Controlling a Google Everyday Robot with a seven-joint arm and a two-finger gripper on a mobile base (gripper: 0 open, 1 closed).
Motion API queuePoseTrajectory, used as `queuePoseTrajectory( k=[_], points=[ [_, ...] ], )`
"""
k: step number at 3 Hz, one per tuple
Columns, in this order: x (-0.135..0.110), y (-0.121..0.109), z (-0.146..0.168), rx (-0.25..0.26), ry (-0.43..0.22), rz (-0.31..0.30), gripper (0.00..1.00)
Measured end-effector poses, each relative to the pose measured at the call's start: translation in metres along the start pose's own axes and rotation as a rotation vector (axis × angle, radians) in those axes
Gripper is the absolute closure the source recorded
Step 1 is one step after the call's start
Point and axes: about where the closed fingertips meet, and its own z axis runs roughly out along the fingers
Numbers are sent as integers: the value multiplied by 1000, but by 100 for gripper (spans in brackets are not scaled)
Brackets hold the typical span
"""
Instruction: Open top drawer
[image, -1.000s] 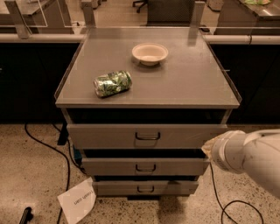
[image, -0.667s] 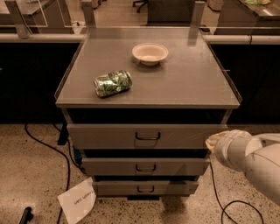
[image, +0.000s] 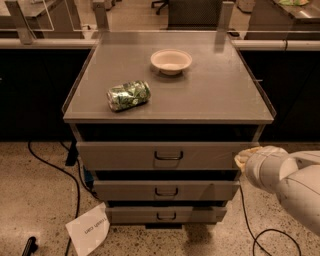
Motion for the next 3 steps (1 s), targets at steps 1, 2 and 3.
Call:
queuePoseTrajectory(
  k=[1,2,3],
  points=[
    [7,-12,13,17,1,47,100],
    [4,-32,27,56,-19,82,100],
    [-19,-48,63,87,-67,127,100]
  ],
)
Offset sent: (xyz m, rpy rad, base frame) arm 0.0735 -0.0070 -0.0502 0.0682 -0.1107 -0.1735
